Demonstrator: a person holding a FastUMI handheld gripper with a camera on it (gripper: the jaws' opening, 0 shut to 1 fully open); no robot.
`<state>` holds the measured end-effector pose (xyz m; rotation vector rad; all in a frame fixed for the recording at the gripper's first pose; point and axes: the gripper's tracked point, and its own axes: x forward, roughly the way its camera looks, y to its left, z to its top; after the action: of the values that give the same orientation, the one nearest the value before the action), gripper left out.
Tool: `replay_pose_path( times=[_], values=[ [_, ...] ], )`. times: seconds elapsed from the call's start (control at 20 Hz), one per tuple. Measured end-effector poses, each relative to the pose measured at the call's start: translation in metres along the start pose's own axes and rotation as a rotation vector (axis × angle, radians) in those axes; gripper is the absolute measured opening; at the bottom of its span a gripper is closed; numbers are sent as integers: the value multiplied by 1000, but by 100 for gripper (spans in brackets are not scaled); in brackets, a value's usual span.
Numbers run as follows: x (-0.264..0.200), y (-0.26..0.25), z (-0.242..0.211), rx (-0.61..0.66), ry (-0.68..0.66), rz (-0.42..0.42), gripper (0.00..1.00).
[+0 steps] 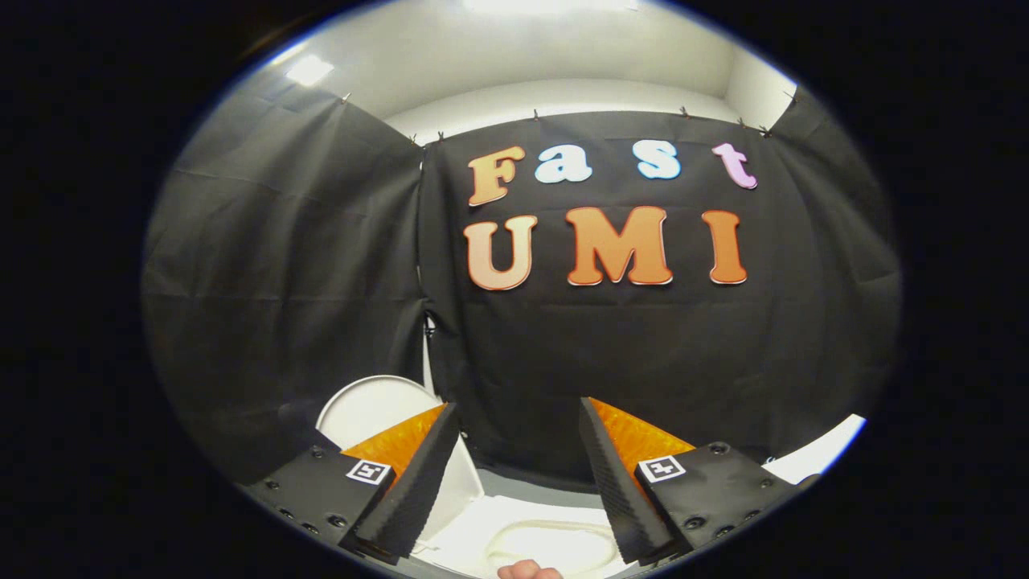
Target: Open the toilet lid.
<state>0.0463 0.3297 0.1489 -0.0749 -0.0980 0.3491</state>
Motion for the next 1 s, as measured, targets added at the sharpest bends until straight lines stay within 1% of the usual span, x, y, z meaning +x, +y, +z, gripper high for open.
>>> replay_pose_path(
  times=[0.1,0.3,0.4,0.55,0.75,0.85,1.0],
  values=[
    [-9,-31,-2,-2,-3,-38,96],
    [-43,-90,-21,0,13,-109,96],
    [-59,-120,-37,1,28,-155,96],
    [-78,-162,-72,-19,84,-222,96],
    [-104,-209,-100,-2,130,-294,96],
    [-118,-225,-117,14,156,-321,96],
    [-137,-245,-132,23,156,-358,96]
  ],
)
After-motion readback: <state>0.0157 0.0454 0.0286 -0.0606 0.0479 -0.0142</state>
